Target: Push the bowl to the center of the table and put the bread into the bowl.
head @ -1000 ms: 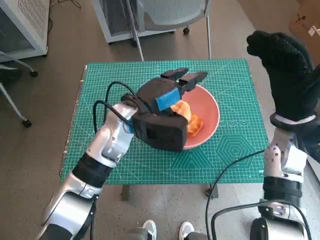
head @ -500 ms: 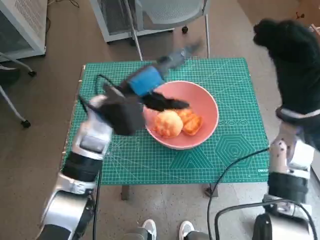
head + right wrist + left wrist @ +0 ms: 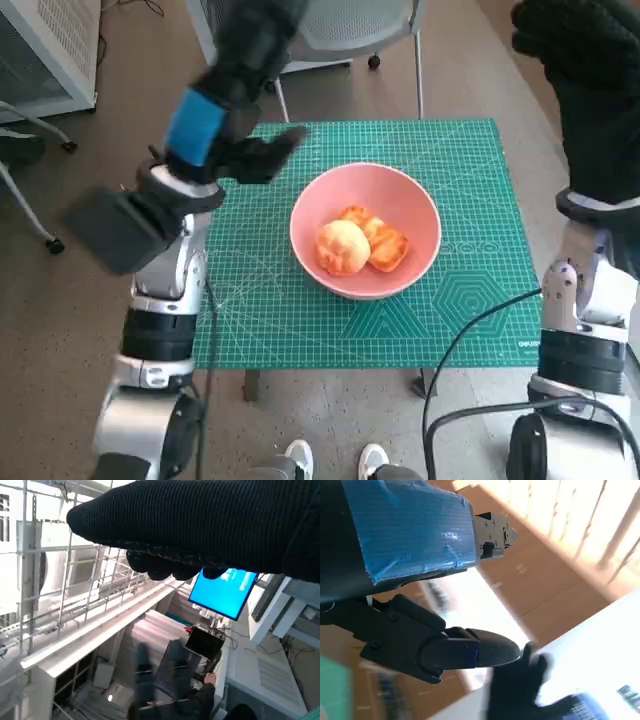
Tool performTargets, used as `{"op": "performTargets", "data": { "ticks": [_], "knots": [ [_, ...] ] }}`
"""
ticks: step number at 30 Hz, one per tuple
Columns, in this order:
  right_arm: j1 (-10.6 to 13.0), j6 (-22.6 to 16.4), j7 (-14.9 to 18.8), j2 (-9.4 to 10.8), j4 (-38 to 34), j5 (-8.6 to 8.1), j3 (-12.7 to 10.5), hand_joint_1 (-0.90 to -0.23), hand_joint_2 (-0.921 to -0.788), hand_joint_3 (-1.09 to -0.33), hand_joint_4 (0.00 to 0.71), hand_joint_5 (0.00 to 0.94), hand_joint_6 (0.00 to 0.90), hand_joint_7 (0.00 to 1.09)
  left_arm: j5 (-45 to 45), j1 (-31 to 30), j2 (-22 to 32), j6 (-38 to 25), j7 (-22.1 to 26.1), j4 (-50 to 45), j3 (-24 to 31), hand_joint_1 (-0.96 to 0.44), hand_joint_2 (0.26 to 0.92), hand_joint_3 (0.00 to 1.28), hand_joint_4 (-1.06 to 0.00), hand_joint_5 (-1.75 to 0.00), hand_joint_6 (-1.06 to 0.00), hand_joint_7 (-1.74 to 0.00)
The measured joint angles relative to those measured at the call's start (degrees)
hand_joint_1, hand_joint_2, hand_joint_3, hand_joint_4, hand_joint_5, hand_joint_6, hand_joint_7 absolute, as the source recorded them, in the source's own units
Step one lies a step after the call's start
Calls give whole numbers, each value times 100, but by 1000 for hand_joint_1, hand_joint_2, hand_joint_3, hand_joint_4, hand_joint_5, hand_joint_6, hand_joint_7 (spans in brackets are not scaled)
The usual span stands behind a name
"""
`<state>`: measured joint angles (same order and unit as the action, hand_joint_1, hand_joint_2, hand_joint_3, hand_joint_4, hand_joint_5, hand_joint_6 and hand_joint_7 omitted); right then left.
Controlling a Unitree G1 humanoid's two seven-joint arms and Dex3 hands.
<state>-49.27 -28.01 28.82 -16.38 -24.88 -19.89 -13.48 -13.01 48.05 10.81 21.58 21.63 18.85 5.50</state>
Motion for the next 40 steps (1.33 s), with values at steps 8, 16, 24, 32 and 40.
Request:
{"op": "performTargets", "data": {
  "ticks": [8,16,24,32,40],
  "knots": [
    [-48,-47,-89,14,-11,100,53,-665,-921,-703,270,0,413,14,-159,-211,4,-190,-71,-378,153,-764,921,514,-1,0,-79,-68],
    [-47,-85,-135,43,-7,191,117,-669,-921,-711,272,1,424,17,-383,-411,-28,-439,-97,-675,199,-785,921,481,-9,-4,-86,-101],
    [-44,-85,-184,78,62,212,149,-674,-921,-714,272,1,427,16,-440,-504,-58,-536,-180,-951,210,-792,921,470,0,1,-60,-111],
    [9,-52,-236,88,258,213,214,-679,-921,-714,268,0,426,14,-546,-578,-68,-674,-230,-1186,233,-796,921,462,1,1,-24,-122],
    [123,63,-291,127,429,211,249,-685,-921,-712,257,0,408,4,-547,-677,-89,-697,-272,-1261,236,-790,921,464,1,1,-1,-190]
  ]
}}
